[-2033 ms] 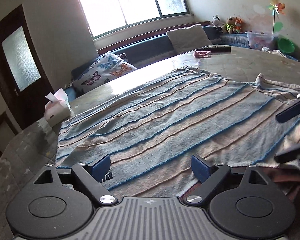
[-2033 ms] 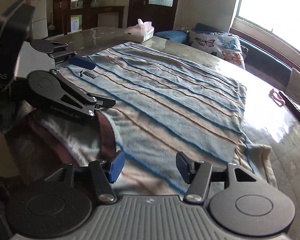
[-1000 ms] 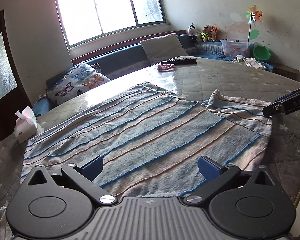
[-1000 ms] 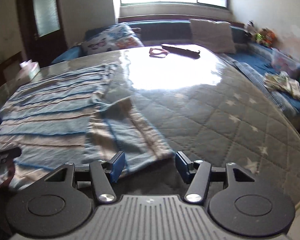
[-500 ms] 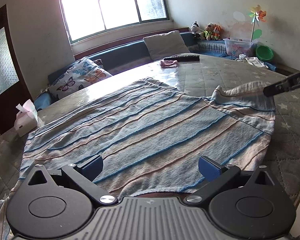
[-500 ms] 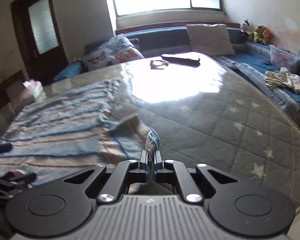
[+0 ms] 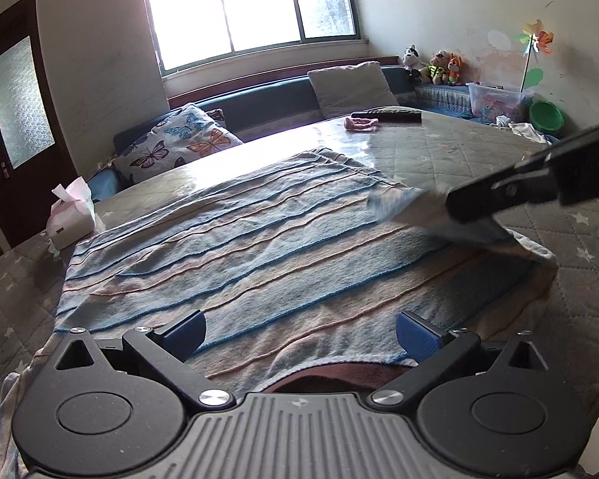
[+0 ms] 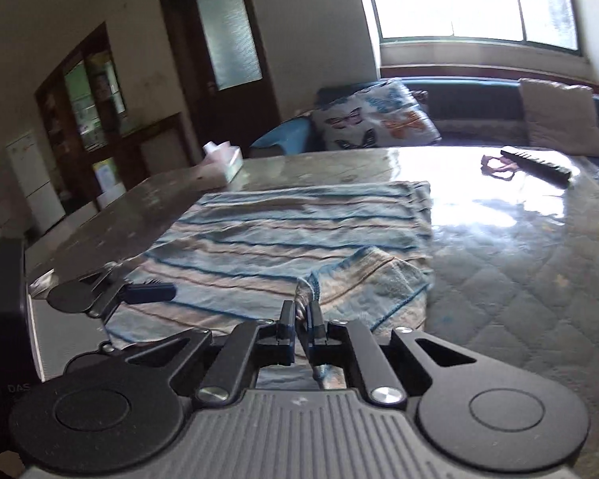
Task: Fold clothes
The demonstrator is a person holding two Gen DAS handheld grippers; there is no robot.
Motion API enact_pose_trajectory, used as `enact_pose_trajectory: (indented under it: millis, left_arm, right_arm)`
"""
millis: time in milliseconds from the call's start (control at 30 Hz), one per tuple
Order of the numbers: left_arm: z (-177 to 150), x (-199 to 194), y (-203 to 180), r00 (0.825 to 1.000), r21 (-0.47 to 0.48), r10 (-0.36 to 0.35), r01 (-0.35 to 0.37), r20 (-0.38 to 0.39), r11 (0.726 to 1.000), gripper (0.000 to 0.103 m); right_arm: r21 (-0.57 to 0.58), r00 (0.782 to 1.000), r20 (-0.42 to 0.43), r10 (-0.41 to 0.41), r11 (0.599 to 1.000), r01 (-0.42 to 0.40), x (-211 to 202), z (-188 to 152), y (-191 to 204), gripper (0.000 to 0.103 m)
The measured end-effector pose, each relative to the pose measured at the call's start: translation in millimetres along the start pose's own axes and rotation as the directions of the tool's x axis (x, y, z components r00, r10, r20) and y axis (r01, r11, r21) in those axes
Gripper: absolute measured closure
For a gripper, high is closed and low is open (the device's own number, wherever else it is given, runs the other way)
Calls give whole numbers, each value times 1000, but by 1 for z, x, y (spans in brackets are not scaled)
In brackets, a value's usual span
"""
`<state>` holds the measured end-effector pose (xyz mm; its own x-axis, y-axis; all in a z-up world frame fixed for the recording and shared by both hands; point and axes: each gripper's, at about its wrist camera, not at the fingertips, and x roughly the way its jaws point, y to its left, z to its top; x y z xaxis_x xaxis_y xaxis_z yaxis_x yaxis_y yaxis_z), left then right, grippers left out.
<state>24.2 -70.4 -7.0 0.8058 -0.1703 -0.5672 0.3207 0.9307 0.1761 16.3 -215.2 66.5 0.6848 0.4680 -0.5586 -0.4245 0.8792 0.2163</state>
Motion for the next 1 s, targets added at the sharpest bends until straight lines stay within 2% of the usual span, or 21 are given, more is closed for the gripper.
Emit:
enact_pose_trajectory:
  millis: [100,233,433,767,1000]
  left_arm:
    - [2,-1,1,1000,-2,-1,1,5,1000,0]
    - [6,-1,0,1000,-12,-15,15,10,1000,0]
    - [15,6,-8,999,-10,-32,32,12,999,0]
    - [13,24,-16,999,9,-40,40,-29,999,0]
    - [11,24,-13,999,4,-33,33,-36,999,0]
  right_arm:
    - [-1,999,-25,22,1000,-22,8,-2,4,90]
    - [-24,999,-34,-19,1000,18,8,0,-10,90]
    - [-72,986,-93,-140,988,134,35,6,-38,90]
    - [-101,974,-140,-180,981,167,87,16,-57,87]
    - [-146,974,-136,-178,976,158,91,19,-48,83]
